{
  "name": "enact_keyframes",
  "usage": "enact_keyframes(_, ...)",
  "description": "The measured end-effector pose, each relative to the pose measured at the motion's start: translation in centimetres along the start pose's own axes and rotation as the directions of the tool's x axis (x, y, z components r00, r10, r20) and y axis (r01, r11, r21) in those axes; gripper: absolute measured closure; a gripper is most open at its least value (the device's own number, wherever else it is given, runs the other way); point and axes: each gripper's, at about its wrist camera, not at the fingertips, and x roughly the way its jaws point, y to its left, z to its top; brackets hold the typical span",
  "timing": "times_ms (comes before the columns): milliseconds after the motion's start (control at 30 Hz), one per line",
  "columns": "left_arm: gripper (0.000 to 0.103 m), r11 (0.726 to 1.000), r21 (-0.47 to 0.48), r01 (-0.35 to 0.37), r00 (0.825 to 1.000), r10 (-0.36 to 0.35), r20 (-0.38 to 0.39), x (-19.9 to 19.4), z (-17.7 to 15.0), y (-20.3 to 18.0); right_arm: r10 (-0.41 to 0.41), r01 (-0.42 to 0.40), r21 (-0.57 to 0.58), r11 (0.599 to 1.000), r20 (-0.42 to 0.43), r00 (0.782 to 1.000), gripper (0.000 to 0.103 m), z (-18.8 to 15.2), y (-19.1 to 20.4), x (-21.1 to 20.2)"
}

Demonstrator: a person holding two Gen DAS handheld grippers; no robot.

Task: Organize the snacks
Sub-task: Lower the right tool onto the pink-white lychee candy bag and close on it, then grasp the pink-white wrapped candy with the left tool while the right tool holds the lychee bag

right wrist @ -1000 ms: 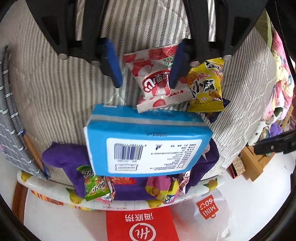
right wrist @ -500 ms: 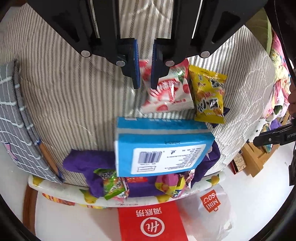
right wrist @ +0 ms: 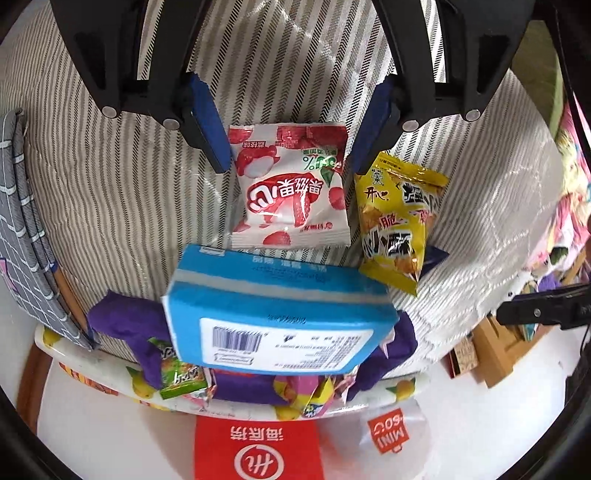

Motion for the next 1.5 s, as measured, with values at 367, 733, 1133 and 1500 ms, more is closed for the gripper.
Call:
enact_keyframes(367, 0.034, 0.999, 0.014, 0.037, 0.999, -0.037, -0.013, 1.3, -0.5, -1.4, -0.017, 0.017, -0.004, 1.0, 0.038, 0.999, 0.04, 0.0, -0.8, 0.1)
enact_keyframes(733, 0.034, 0.995, -0.028, 0.1, 0.995, -0.1, -0.015, 4.5, 2.6, -2.4, -0.041, 0.036, 0.069, 0.997, 0.071, 0.997, 0.04, -0.8, -3.8, -2.3)
enact_keyframes(1133, 0.045, 0.98, -0.107, 0.171, 0.983, -0.177, -0.052, 9.0, 5.7, -2.3, -0.07, 0.058, 0.148, 0.987, 0.077, 0.995, 0.06, -0.5, -6.4, -3.3)
enact_keyframes(1500, 0.075, 0.967, -0.116, 0.228, 0.967, -0.239, -0.085, 10.4, 5.4, -2.6, -0.042, 0.033, 0.127, 0.991, 0.069, 0.997, 0.041, -1.0, -5.8, -3.6)
